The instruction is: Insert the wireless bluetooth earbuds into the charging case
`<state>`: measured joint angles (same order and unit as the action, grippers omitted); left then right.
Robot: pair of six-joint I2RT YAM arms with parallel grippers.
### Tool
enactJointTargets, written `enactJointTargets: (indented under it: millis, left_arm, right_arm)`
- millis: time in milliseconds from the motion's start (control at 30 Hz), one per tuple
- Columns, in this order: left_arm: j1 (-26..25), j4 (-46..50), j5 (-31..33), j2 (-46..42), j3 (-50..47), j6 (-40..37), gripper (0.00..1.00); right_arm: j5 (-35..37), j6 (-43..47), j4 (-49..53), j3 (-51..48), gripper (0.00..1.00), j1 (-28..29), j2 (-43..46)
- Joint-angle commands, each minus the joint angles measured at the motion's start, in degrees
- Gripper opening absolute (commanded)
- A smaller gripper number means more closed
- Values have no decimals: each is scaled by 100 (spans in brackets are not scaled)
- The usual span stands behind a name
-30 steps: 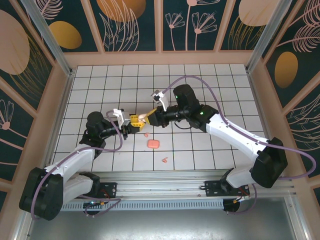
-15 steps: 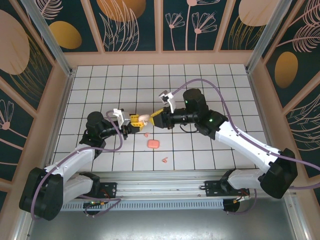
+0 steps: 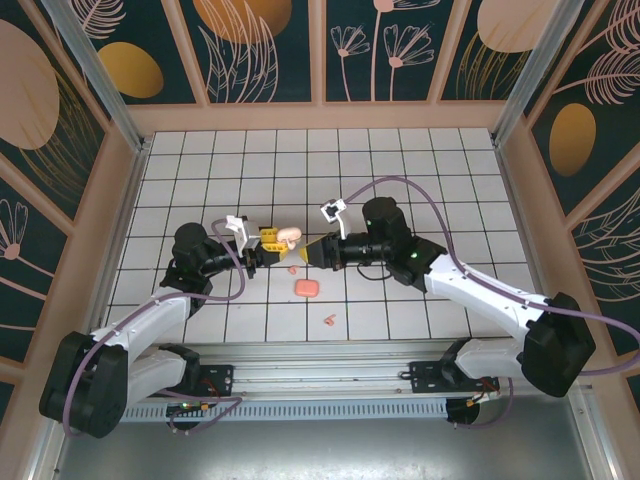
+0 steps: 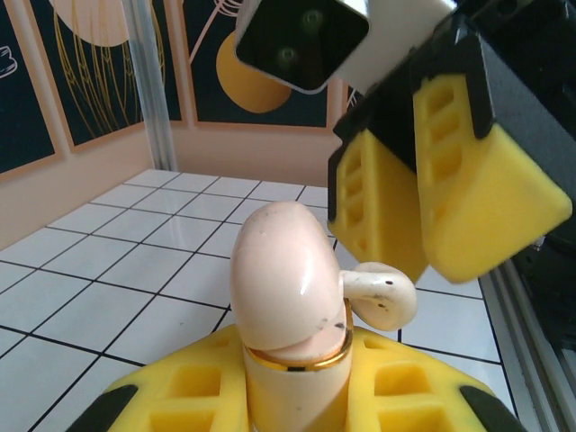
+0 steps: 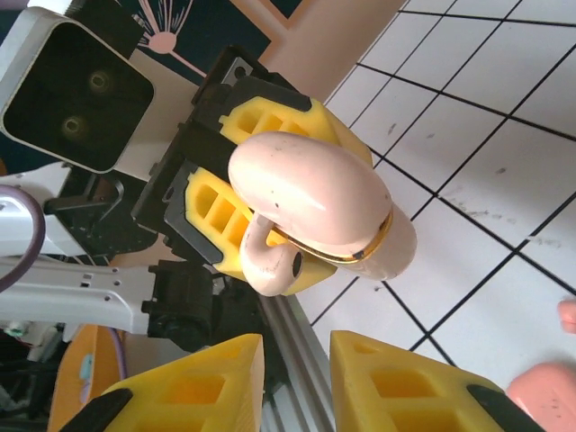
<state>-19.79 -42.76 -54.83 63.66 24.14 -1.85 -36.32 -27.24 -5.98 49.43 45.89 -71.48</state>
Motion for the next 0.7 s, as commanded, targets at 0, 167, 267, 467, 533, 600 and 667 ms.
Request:
enactJointTargets:
  millis: [0, 167, 267, 467, 533, 600, 667]
  left_arm:
    - [-21, -267, 16, 26, 163, 81, 18]
    - [-22, -268, 25, 14, 161, 84, 18]
    - [-16, -267, 16, 24, 170, 80, 18]
    - [-17, -266, 7, 16, 167, 72, 18]
    - [-20, -267, 8, 13, 161, 76, 18]
    - [-20, -268, 6, 11, 161, 75, 18]
    - [-23, -268, 7, 11, 157, 78, 18]
  right_arm:
    - [-190, -383, -853, -47, 27, 67, 119]
    - [-238, -475, -1128, -43, 27, 87, -18]
    - [-235, -458, -1173, 15, 27, 89, -113]
    - [-227, -413, -1050, 106, 31, 88, -254]
    - [-218, -404, -1045, 128, 32, 89, -277]
    - [-236, -412, -1101, 143, 32, 96, -324]
    - [-245, -404, -1125, 172, 32, 104, -379]
